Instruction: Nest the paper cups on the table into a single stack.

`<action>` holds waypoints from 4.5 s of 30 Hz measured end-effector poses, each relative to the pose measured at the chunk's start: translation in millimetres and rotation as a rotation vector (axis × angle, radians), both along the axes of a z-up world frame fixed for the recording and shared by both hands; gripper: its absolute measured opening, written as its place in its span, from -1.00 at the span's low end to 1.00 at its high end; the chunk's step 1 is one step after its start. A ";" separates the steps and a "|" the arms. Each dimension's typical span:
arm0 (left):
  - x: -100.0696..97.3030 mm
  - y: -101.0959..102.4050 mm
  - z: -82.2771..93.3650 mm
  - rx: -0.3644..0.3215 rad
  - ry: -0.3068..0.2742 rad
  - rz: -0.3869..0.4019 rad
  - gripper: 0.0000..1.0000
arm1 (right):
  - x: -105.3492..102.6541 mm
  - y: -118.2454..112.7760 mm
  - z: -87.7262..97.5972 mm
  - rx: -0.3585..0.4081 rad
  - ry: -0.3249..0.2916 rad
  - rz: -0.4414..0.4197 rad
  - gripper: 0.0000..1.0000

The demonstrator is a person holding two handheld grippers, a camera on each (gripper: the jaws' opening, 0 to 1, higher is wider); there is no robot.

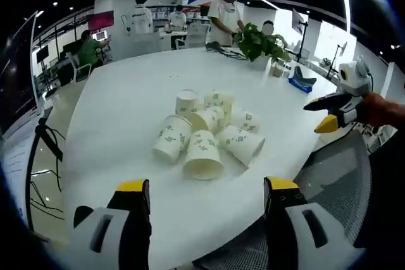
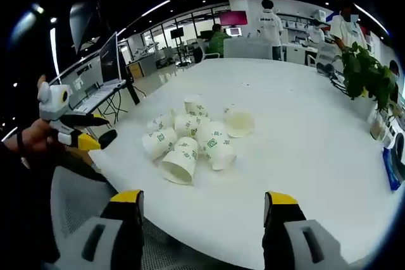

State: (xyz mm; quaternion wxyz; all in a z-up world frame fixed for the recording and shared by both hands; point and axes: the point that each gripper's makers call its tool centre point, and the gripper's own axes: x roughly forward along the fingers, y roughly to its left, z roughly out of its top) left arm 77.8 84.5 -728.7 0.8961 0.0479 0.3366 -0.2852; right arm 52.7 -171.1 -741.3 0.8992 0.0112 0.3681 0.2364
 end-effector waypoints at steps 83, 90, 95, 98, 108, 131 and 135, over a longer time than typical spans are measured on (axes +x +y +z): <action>-16.5 36.6 -1.9 -0.006 0.013 0.072 0.43 | 59.5 88.9 -96.3 -0.026 0.042 0.090 -0.18; -14.0 39.9 4.5 -0.008 0.000 0.089 0.43 | 67.8 90.8 -99.5 -0.053 0.025 0.073 -0.19; -15.9 42.9 4.7 -0.003 0.005 0.103 0.43 | 72.3 101.1 -104.9 -0.044 0.006 0.082 -0.29; -15.7 41.0 7.3 -0.002 0.004 0.107 0.43 | 73.7 104.2 -106.0 -0.059 -0.011 0.087 -0.36; -14.1 36.7 6.5 0.000 0.002 0.097 0.42 | 86.3 104.2 -101.1 -0.135 -0.079 0.126 -0.95; -15.1 29.8 0.1 -0.026 0.013 0.098 0.38 | 71.6 95.4 -61.0 -0.259 -0.070 0.282 -1.00; -14.8 36.9 -1.8 -0.030 0.016 0.111 0.37 | 71.0 97.1 -58.9 -0.257 -0.050 0.280 -1.00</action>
